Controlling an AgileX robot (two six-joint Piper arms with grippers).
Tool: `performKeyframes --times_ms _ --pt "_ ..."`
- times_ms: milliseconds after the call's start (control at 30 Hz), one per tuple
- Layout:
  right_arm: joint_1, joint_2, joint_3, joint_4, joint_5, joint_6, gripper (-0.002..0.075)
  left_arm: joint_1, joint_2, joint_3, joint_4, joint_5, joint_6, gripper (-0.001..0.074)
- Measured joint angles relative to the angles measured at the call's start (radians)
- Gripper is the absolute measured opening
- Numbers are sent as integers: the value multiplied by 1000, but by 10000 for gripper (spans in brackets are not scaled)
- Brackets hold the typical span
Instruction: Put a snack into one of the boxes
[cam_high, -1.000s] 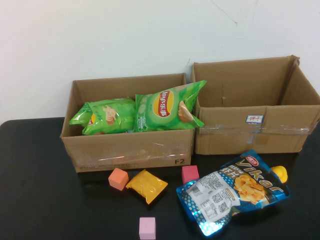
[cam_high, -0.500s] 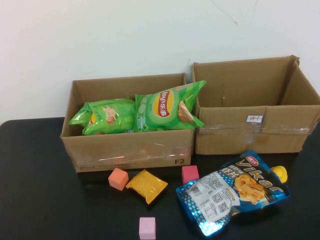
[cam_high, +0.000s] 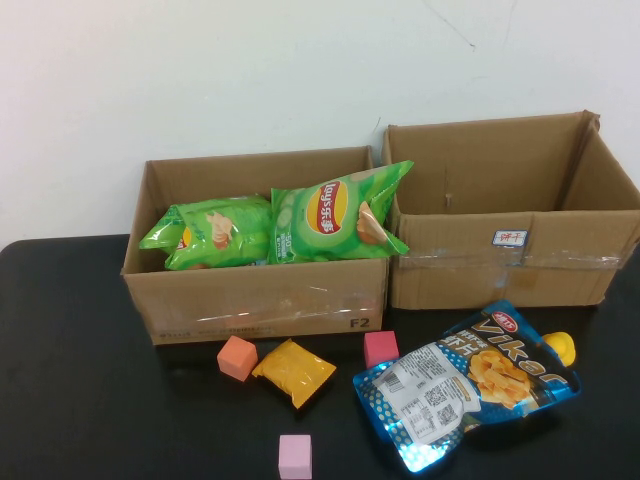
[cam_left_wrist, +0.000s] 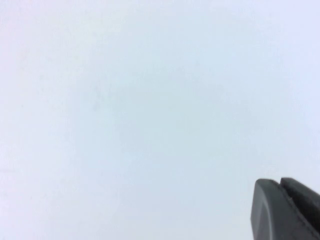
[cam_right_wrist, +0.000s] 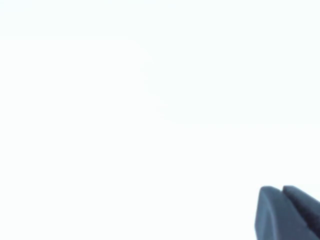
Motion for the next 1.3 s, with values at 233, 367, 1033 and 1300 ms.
performKeyframes --times_ms 233,367,1033,1300 --pt "0 0 -24 -73 124 9 -1 0 0 0 -107 -107 -4 -2" --pt "0 0 -128 -249 370 66 -1 0 0 -88 -139 82 -50 -2" --pt "0 627 -389 -349 967 198 -1 0 443 -431 -24 856 9 -2" --pt "0 754 -389 -313 973 203 -1 0 517 -431 -57 862 5 -2"
